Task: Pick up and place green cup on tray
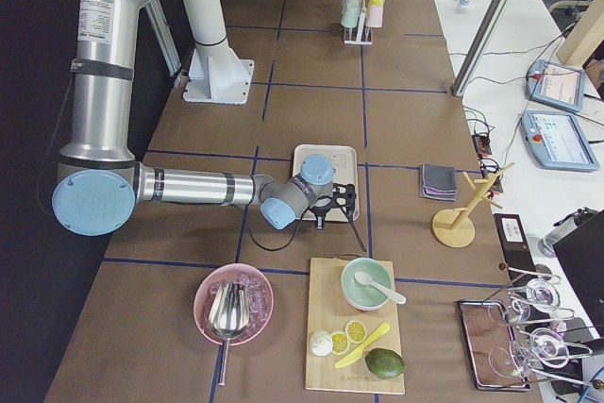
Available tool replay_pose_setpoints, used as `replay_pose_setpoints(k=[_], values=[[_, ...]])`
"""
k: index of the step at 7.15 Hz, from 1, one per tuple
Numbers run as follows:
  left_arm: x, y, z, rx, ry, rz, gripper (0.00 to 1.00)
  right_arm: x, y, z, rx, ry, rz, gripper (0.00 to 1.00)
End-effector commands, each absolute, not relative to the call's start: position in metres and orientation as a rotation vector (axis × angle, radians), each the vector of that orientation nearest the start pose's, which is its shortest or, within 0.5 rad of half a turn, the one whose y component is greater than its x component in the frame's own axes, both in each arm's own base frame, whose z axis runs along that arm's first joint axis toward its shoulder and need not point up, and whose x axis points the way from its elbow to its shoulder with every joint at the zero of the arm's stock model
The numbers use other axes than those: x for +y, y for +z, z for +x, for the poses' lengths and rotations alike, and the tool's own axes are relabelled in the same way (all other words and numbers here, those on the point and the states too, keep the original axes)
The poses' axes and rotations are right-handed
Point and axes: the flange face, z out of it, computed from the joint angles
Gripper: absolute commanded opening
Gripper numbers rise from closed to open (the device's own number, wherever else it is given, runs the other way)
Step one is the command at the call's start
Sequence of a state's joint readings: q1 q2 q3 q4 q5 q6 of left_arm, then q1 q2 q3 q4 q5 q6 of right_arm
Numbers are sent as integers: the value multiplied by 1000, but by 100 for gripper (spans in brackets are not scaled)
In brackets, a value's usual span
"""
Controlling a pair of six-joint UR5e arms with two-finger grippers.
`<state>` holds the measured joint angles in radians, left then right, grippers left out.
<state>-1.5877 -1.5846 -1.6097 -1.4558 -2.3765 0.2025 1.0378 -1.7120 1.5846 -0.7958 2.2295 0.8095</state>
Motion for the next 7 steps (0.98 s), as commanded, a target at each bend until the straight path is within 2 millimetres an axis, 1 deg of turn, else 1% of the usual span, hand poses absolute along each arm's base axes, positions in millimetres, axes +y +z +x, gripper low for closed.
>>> replay_pose_setpoints(k=[1, 2, 3, 4, 5, 7], values=[[-492, 641, -70, 807, 151, 30, 100, -423, 596, -127, -984, 79, 116, 0], [-492, 641, -70, 809, 149, 30, 100, -428, 587, -108, -1029, 98, 116, 0], [-492, 641, -70, 809, 149, 29, 100, -428, 574, -108, -1051, 97, 120, 0], [-492, 641, -70, 809, 149, 29, 100, -434, 547, -111, -1083, 154, 115, 0], [-492, 641, -70, 809, 146, 29, 100, -450, 515, -121, -1124, 182, 119, 0], [-492, 640, -70, 809, 144, 29, 100, -462, 463, -184, -1180, 137, 88, 0]])
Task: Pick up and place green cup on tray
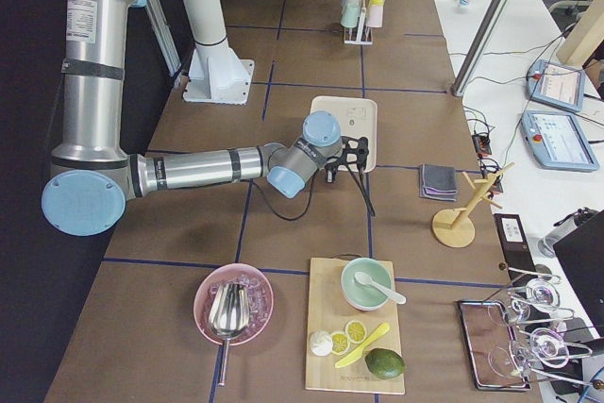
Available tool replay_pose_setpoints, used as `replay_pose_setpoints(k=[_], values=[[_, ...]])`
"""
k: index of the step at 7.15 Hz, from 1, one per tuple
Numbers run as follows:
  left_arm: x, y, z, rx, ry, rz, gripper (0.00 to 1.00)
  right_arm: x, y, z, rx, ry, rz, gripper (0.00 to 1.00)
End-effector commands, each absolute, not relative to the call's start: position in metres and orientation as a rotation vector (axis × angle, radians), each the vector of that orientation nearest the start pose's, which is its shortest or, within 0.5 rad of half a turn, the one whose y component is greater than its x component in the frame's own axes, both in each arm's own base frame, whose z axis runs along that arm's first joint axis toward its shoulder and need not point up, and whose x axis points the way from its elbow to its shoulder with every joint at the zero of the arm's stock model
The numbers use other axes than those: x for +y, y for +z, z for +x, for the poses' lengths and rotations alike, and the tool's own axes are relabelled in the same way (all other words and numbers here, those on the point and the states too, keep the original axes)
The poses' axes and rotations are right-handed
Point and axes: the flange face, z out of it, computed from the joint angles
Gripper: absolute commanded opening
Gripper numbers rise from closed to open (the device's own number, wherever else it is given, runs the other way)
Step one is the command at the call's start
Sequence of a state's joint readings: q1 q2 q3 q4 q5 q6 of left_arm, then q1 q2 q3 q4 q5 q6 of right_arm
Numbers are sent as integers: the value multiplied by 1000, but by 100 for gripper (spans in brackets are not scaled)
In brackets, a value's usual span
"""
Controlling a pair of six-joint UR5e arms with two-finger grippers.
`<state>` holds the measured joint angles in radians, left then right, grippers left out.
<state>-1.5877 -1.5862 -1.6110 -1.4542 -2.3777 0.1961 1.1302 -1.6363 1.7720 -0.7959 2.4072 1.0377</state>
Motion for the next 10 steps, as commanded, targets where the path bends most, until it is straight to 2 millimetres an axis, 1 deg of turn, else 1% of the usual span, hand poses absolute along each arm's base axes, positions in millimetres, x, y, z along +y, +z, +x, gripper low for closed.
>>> replay_pose_setpoints(k=[1, 2, 3, 4, 5, 6, 7, 8, 10], values=[[-492, 640, -70, 809, 143, 28, 100, -472, 431, -224, -1194, 90, 109, 0], [-492, 640, -70, 809, 137, 26, 100, -466, 402, -283, -1200, 123, 91, 0], [-493, 639, -70, 809, 136, 27, 100, -458, 363, -346, -1211, 152, 83, 0], [-493, 637, -70, 810, 128, 27, 100, -449, 329, -398, -1172, 149, 69, 0], [-493, 640, -70, 809, 126, 22, 100, -435, 309, -439, -1114, 136, 50, 0], [-494, 639, -70, 809, 126, 24, 100, -432, 300, -456, -1105, 130, 61, 0], [-494, 638, -70, 810, 127, 25, 100, -437, 303, -474, -1091, 127, 48, 0], [-494, 638, -70, 809, 126, 25, 100, -436, 307, -478, -1083, 124, 42, 0], [-494, 638, -70, 809, 126, 25, 100, -432, 308, -484, -1080, 107, 40, 0]])
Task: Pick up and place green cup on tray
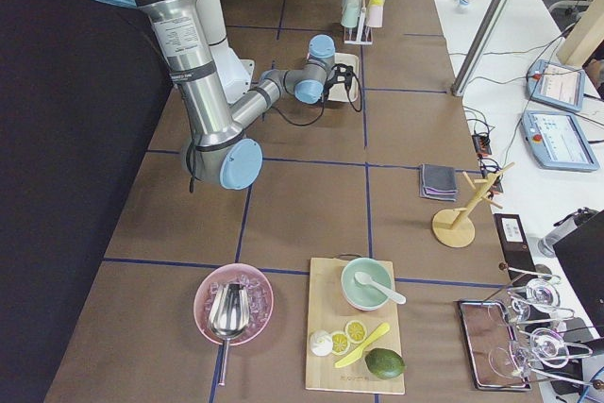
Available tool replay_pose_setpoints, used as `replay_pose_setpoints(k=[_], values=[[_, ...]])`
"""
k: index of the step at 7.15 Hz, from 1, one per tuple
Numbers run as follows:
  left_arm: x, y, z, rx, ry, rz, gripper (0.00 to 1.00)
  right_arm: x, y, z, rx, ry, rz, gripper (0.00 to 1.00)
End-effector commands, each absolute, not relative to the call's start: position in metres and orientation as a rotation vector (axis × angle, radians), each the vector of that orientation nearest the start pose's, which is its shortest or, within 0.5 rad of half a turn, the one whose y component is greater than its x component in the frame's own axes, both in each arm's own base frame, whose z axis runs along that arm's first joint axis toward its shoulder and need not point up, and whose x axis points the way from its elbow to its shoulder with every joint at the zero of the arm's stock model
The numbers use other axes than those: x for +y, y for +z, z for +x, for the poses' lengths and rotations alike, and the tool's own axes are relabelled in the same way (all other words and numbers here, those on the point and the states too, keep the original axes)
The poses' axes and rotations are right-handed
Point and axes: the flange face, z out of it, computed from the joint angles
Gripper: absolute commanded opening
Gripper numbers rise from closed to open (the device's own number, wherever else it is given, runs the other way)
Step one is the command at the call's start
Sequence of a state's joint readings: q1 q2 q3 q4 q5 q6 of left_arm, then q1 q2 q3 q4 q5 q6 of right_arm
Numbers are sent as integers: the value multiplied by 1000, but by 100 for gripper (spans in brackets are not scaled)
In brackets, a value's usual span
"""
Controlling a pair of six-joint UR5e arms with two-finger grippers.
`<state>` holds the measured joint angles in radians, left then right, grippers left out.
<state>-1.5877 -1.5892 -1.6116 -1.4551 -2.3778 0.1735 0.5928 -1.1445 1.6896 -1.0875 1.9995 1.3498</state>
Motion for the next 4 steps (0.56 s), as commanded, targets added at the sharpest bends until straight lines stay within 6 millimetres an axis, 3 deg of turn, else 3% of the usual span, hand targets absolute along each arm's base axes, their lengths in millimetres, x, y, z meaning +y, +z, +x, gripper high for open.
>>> replay_pose_setpoints(k=[1, 2, 4], values=[[-494, 639, -70, 809, 125, 23, 100, -431, 311, -485, -1072, 101, 37, 23], [-495, 638, -70, 808, 126, 26, 100, -434, 318, -488, -1062, 82, 46, 99], [-497, 629, -70, 806, 130, 40, 100, -438, 315, -480, -1070, 86, 48, 100]])
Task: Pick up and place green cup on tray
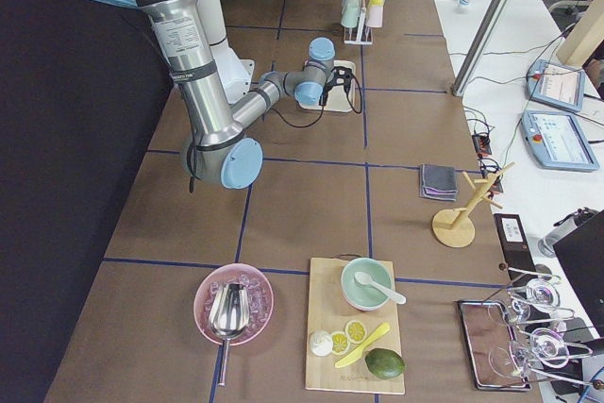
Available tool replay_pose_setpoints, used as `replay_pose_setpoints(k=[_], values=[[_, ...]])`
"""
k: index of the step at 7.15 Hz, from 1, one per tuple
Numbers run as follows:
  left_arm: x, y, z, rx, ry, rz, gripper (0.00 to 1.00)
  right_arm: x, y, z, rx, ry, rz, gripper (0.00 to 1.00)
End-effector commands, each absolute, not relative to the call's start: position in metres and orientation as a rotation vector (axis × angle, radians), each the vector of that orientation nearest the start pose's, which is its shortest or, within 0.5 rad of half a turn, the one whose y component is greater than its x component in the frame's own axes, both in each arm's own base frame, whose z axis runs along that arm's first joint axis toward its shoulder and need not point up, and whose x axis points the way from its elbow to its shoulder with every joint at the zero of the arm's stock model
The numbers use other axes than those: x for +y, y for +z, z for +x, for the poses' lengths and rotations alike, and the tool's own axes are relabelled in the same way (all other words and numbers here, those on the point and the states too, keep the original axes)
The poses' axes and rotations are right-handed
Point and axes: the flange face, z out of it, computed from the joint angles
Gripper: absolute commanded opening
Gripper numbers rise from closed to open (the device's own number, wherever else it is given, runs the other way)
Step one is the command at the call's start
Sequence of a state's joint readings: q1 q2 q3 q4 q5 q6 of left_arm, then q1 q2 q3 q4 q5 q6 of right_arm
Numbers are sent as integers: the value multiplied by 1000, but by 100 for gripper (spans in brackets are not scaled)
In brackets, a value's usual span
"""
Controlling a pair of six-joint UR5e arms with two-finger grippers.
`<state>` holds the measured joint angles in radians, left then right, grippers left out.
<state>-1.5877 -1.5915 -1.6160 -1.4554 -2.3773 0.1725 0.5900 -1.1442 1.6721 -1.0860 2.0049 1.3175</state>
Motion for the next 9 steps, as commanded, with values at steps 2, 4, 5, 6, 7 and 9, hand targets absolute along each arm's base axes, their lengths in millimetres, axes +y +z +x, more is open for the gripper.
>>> replay_pose_setpoints(k=[2, 4, 5, 6, 7, 9], values=[[-513, 574, -67, 791, 171, 134, 100, -464, 310, -443, -1095, 116, 28, 100], [-516, 489, -34, 781, 297, 263, 100, -491, 300, -385, -1032, 199, -2, 100], [-507, 455, -21, 779, 341, 297, 100, -492, 286, -358, -985, 180, -5, 100], [-487, 412, 6, 774, 404, 291, 100, -490, 276, -332, -920, 148, 3, 100], [-470, 373, 31, 672, 475, 302, 100, -498, 273, -305, -895, 108, 43, 100], [-454, 321, 86, 450, 630, 394, 100, -500, 317, -268, -830, 32, 70, 100]])
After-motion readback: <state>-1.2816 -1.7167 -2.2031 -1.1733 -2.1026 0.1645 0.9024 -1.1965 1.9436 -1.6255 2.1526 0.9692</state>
